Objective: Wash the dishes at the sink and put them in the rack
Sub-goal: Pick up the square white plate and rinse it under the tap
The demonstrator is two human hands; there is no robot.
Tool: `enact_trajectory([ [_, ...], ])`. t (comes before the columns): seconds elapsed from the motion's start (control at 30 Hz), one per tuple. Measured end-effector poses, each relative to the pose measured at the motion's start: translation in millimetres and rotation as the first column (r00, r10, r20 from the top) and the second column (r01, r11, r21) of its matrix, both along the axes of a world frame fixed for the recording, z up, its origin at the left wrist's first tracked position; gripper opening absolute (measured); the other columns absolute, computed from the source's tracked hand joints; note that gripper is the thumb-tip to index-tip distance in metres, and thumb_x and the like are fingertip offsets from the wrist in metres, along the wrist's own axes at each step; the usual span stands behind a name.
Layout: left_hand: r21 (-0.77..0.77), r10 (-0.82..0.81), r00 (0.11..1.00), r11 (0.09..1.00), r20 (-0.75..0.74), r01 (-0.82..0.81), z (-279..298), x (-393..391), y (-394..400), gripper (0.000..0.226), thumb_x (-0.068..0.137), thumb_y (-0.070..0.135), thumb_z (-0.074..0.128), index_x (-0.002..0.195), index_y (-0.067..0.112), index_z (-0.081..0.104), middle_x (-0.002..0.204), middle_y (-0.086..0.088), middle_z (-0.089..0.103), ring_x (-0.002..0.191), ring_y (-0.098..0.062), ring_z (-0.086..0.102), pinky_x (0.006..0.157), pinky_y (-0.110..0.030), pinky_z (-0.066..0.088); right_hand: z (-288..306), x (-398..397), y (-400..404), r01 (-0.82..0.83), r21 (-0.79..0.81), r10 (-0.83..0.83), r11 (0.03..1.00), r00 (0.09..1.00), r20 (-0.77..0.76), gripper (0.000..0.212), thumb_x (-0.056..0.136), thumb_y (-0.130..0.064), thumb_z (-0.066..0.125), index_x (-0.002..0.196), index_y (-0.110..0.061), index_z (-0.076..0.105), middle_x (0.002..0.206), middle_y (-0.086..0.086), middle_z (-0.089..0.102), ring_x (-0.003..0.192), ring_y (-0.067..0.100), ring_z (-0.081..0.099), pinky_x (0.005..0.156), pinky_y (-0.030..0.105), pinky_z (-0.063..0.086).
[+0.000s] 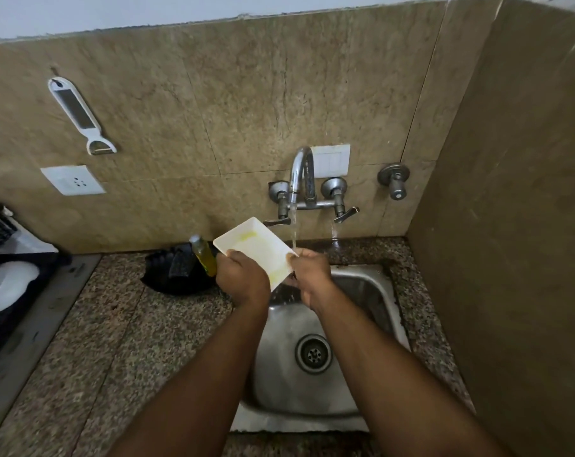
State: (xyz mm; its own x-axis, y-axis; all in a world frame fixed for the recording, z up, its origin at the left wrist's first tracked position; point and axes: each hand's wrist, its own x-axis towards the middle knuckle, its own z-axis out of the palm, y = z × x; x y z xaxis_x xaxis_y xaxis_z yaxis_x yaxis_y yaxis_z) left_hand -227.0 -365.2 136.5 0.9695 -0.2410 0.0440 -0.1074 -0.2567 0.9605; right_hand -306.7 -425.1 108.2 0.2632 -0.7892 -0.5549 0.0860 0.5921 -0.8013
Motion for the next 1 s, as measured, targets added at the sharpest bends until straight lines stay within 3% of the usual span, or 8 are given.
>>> enact_trajectory([
  [0.1, 0.0, 0.019, 0.999, 1.0, 0.041, -0.019, 2.8, 3.2, 3.0, 0.036, 0.109, 0.015, 0.038, 0.127, -0.008, 0.059, 0.118, -0.031, 0.068, 0.105, -0.045, 0.066, 0.077, -0.032, 0.042, 1.3, 5.4, 10.3, -0.014, 0.037, 0.011, 0.999, 0.997, 0.08, 0.028, 0.097, 0.008, 0.048, 0.117, -0.004, 0.064, 0.105, 0.012, 0.074, 0.092, 0.026, 0.072, 0.07, 0.04, 0.064],
  [0.23, -0.107, -0.118, 0.982, 0.989, -0.147, 0.103, 6.0, -4.6, 5.4, 0.032, 0.097, 0.023, 0.054, 0.12, 0.003, 0.064, 0.11, -0.017, 0.07, 0.101, -0.037, 0.069, 0.078, -0.036, 0.052, -6.2, 8.9, -4.3, 0.146, -0.132, -0.174, 0.98, 0.957, -0.234, 0.023, 0.093, -0.008, 0.058, 0.107, -0.002, 0.075, 0.094, 0.01, 0.077, 0.081, 0.027, 0.074, 0.074, 0.044, 0.065],
  [0.4, -0.289, -0.45, 0.606, 0.892, -0.656, 0.349, 25.9, 27.1, 7.6, 0.05, 0.093, 0.055, 0.055, 0.117, 0.014, 0.071, 0.107, -0.014, 0.078, 0.098, -0.038, 0.073, 0.084, -0.059, 0.06, 11.9, -13.6, -18.2, -0.007, -0.312, -0.089, 0.95, 0.952, -0.292, 0.017, 0.101, -0.014, 0.06, 0.11, -0.009, 0.074, 0.094, 0.005, 0.072, 0.081, 0.022, 0.068, 0.071, 0.033, 0.056],
  [0.53, -0.149, -0.298, 0.774, 0.954, -0.56, 0.259, 25.3, 35.3, 4.5, 0.027, 0.102, 0.022, 0.062, 0.119, 0.002, 0.063, 0.097, -0.014, 0.071, 0.086, -0.035, 0.071, 0.071, -0.06, 0.062, 11.1, -16.7, -7.5, -0.233, -0.122, 0.232, 0.965, 0.972, -0.025, 0.031, 0.098, 0.008, 0.05, 0.122, -0.004, 0.066, 0.111, 0.016, 0.072, 0.094, 0.03, 0.07, 0.08, 0.042, 0.063],
  [0.73, -0.062, -0.248, 0.913, 0.968, -0.325, 0.241, -0.2, 16.7, 11.3, 0.044, 0.085, 0.034, 0.063, 0.11, -0.001, 0.073, 0.095, -0.012, 0.076, 0.086, -0.034, 0.074, 0.079, -0.058, 0.062, 2.9, -6.5, -3.6, -0.016, -0.288, -0.071, 0.957, 0.955, -0.287, 0.022, 0.105, -0.017, 0.056, 0.099, -0.004, 0.072, 0.082, 0.008, 0.068, 0.073, 0.027, 0.067, 0.053, 0.023, 0.049],
  [0.87, -0.024, -0.146, 0.957, 0.989, -0.252, 0.144, 10.0, 22.5, 15.9, 0.033, 0.094, 0.022, 0.064, 0.108, -0.005, 0.074, 0.093, -0.011, 0.073, 0.088, -0.032, 0.073, 0.084, -0.05, 0.062, 13.5, -15.2, -0.2, -0.289, -0.142, 0.302, 0.947, 0.95, 0.077, 0.033, 0.103, 0.004, 0.045, 0.128, -0.009, 0.062, 0.112, 0.011, 0.073, 0.094, 0.03, 0.074, 0.07, 0.041, 0.065],
  [0.93, -0.03, -0.153, 0.963, 0.988, -0.222, 0.15, 13.5, 23.8, 16.3, 0.033, 0.093, 0.022, 0.064, 0.107, -0.006, 0.074, 0.094, -0.016, 0.075, 0.087, -0.034, 0.074, 0.083, -0.052, 0.062, 11.9, -17.8, 4.4, -0.307, -0.159, 0.321, 0.939, 0.944, 0.078, 0.03, 0.104, 0.003, 0.045, 0.122, -0.011, 0.063, 0.104, 0.015, 0.076, 0.079, 0.026, 0.075, 0.061, 0.035, 0.064],
  [1.0, -0.027, -0.19, 0.963, 0.982, -0.193, 0.188, 17.3, 15.5, 15.6, 0.031, 0.096, 0.018, 0.063, 0.109, -0.009, 0.073, 0.099, -0.021, 0.075, 0.089, -0.034, 0.072, 0.084, -0.045, 0.062, 10.0, -9.6, 5.5, -0.189, -0.216, 0.162, 0.958, 0.977, -0.138, 0.021, 0.106, -0.012, 0.048, 0.111, -0.006, 0.067, 0.082, 0.018, 0.075, 0.047, 0.021, 0.065, 0.038, 0.026, 0.047],
])
